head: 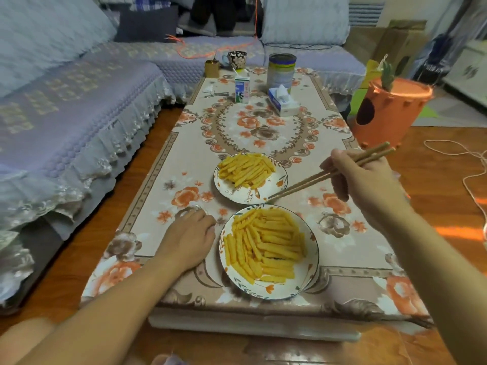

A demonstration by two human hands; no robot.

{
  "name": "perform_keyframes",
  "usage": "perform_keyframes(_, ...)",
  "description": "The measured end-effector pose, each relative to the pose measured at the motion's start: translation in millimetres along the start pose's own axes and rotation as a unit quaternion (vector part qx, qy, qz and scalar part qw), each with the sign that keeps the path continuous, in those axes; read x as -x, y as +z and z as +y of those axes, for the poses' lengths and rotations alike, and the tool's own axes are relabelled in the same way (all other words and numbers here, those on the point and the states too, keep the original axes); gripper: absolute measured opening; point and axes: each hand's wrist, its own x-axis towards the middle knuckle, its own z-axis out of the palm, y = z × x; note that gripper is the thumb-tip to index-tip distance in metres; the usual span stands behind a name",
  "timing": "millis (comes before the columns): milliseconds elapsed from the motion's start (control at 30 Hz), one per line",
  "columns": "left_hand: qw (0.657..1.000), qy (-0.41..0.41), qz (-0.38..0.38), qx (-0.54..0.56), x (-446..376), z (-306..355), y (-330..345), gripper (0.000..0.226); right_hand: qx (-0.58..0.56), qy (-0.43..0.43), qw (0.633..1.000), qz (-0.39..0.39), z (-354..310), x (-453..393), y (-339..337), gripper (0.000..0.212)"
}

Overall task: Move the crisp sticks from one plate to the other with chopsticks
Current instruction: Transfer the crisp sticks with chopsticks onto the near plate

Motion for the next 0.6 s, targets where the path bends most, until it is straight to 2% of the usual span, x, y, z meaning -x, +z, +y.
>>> perform_keyframes(133,1.0,0.024,0.003,0.019,5,-8,3,0.025,-0.04,-0.002,0.993,0.112,-7,-38,35,0.04)
perform_keyframes(233,0.999,0.016,0.011,0.045,6,-12,9,0.034,-0.01,-0.009,0.987,0.16,-3,-67,68,0.044)
perform_keyframes(467,0.998,-0.005,-0.005,0.066,0,-19,12,0.045,0.099,-0.025,0.976,0.192,3,-101,121,0.059)
perform_keyframes(600,0.998,-0.005,0.001,0.06,-1,-20,12,0.046,0.091,-0.013,0.976,0.196,9,-108,115,0.053)
